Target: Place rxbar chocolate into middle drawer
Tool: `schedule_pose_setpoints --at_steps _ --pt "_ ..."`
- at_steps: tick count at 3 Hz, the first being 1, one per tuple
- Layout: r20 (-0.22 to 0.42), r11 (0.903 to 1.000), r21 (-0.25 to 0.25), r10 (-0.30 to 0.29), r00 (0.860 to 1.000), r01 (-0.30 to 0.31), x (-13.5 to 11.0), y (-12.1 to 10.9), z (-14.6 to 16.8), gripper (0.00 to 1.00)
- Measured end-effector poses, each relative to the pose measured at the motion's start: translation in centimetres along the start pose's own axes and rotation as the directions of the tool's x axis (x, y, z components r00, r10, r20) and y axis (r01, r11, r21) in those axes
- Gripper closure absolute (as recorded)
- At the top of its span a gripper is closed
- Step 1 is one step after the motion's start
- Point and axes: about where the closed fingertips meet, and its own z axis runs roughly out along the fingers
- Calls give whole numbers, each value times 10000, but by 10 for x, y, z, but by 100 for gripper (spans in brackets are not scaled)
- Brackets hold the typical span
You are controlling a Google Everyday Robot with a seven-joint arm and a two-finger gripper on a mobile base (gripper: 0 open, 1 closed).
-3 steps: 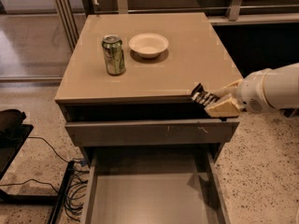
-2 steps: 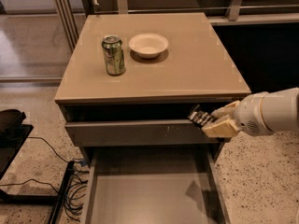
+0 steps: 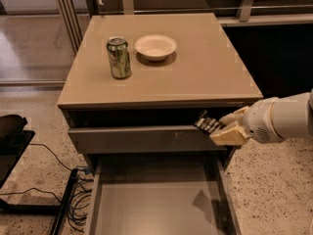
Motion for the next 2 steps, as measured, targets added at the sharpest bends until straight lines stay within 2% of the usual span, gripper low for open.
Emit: schedule_pose_setpoints --at_steps 1,2 --pt "-217 9960 -892 -131 9997 111 9 36 35 100" --pt "-78 9848 -1707 -341 9994 322 28 82 81 100"
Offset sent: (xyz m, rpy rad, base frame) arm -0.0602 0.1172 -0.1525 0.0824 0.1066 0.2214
